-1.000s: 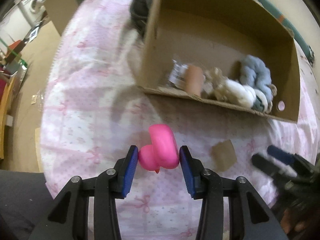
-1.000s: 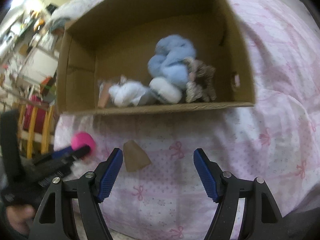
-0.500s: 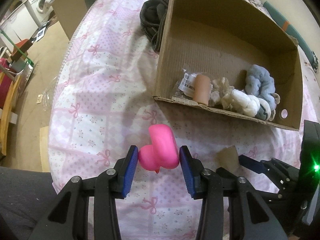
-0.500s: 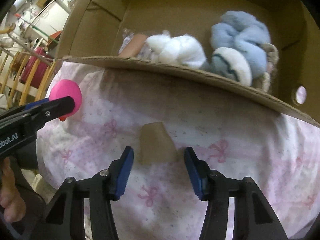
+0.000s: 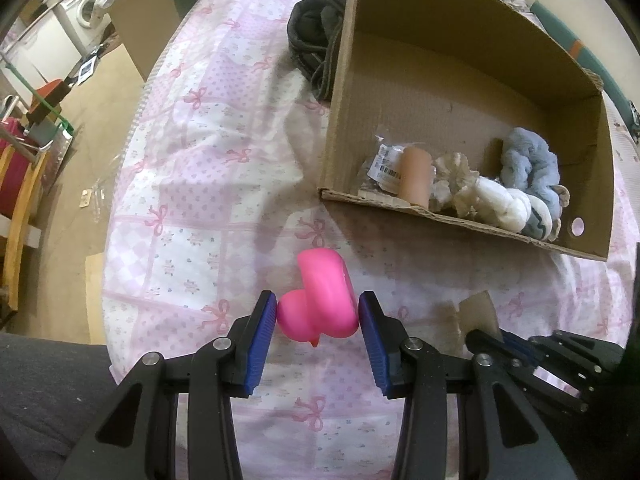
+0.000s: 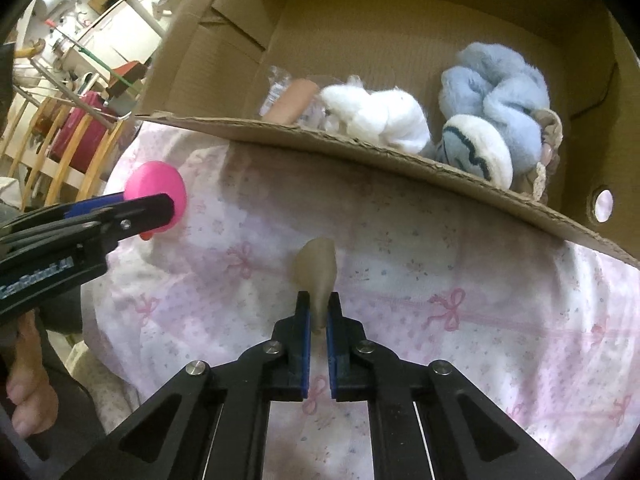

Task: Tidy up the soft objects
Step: 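Grasp the tan translucent pad with the right gripper, then carry the duck and pad into the box and open both grippers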

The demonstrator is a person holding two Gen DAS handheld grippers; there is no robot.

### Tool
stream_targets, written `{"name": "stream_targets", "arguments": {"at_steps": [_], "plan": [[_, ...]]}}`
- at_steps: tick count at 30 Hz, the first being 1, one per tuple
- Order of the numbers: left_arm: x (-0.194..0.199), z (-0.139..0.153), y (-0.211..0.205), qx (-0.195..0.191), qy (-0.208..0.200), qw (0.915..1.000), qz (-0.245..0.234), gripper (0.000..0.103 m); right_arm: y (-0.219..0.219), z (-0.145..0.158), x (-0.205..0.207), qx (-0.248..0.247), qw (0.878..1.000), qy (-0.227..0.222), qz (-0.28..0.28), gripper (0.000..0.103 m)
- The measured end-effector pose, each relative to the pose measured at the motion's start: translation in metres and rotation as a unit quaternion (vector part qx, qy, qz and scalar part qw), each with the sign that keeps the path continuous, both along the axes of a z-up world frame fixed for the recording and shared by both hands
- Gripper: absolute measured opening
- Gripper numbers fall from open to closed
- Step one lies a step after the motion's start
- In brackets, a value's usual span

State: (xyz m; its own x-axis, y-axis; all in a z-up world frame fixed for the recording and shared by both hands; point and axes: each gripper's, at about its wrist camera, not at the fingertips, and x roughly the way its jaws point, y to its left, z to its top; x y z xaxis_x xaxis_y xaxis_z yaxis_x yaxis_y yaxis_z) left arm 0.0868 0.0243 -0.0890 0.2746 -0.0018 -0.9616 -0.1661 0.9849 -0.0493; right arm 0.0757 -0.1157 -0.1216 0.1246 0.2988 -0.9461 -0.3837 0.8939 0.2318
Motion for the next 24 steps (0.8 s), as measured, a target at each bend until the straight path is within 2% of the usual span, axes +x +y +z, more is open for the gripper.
{"name": "stream_targets", "arguments": {"at_steps": [9, 14, 20, 24], "plan": [[0.0, 0.002, 0.001, 0.004, -0.004, 1.0, 0.003, 0.039, -0.01, 0.017, -0.011, 0.016, 1.0, -0.011, -0.001, 0.008], [-0.001, -0.001, -0.005, 0.017, 0.001, 0.9998, -0.008, 0.039, -0.033, 0.027, -0.008, 0.023, 0.999, -0.022, -0.009, 0.008], [-0.002, -0.003, -0.004, 0.029, 0.002, 0.9995, -0.012, 0.039, -0.033, 0.038, -0.012, 0.027, 0.999, -0.032, -0.019, 0.008], [-0.004, 0.003, 0.001, 0.023, -0.005, 0.9997, -0.005, 0.039, -0.034, 0.04, -0.013, 0.027, 0.999, -0.031, -0.022, 0.008]]}}
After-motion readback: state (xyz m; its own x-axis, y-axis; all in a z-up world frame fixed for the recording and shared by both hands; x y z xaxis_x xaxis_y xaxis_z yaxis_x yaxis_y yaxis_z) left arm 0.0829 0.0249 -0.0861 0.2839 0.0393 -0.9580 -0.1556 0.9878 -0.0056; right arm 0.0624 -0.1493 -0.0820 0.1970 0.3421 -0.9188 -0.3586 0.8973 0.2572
